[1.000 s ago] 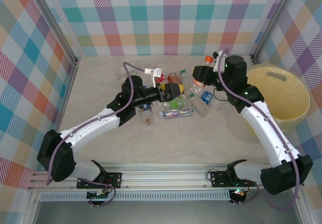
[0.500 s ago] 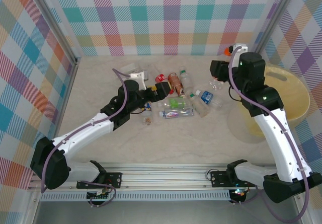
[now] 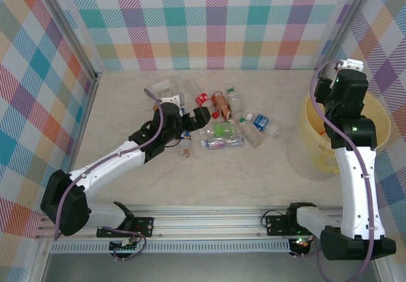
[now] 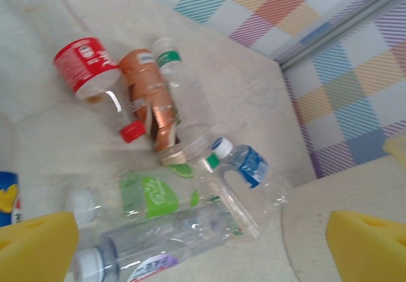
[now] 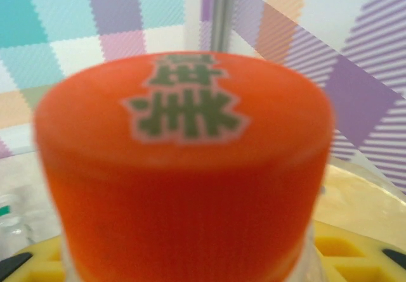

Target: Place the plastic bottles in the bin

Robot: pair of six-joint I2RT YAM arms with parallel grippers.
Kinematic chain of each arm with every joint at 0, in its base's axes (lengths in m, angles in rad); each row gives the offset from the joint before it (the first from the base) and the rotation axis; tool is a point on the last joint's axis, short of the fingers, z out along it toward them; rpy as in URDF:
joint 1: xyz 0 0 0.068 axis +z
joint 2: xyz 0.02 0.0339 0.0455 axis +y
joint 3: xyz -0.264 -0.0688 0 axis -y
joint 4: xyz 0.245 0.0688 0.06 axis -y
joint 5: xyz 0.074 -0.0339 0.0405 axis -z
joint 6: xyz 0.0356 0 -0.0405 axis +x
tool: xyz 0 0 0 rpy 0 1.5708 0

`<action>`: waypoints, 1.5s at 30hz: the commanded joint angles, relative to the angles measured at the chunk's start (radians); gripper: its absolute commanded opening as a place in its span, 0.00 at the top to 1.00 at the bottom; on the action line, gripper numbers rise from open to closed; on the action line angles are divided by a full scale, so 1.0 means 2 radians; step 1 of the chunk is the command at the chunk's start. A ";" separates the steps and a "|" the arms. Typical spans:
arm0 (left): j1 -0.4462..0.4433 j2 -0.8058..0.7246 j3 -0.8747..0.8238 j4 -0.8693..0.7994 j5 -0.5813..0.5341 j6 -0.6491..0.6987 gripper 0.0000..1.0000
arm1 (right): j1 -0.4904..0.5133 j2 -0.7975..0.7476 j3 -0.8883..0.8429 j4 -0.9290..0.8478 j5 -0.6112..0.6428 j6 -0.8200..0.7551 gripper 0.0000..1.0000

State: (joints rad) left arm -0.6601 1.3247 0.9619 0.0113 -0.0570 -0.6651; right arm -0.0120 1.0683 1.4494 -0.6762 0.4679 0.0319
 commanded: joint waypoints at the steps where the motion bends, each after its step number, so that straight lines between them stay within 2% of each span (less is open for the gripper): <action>1: 0.007 0.012 0.018 -0.030 -0.016 -0.011 0.00 | -0.020 0.006 -0.011 -0.029 0.006 -0.011 0.60; 9: 0.012 0.044 0.058 -0.068 -0.001 -0.005 0.00 | -0.074 0.046 -0.009 -0.108 0.026 -0.005 0.59; 16: 0.012 0.064 0.075 -0.069 0.025 -0.014 0.00 | -0.112 0.065 -0.033 -0.094 0.069 -0.021 0.58; 24: 0.012 0.067 0.079 -0.080 0.027 -0.024 0.00 | -0.145 0.076 -0.082 -0.028 0.117 -0.070 0.57; 31: 0.012 0.067 0.070 -0.078 0.029 -0.039 0.00 | -0.150 0.073 -0.116 0.022 0.144 -0.103 0.50; 34: 0.012 0.065 0.067 -0.081 0.027 -0.041 0.00 | -0.150 0.072 -0.125 0.031 0.162 -0.109 0.42; 38: 0.012 0.063 0.064 -0.082 0.022 -0.044 0.00 | -0.150 0.063 -0.130 0.038 0.185 -0.106 0.36; 45: 0.012 0.058 0.058 -0.086 0.015 -0.045 0.00 | -0.150 0.047 -0.124 0.025 0.185 -0.085 0.29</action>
State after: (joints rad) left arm -0.6449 1.4544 1.0836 -0.1345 -0.0105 -0.7444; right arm -0.3065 1.1927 1.1934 -0.6357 0.8089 -0.1642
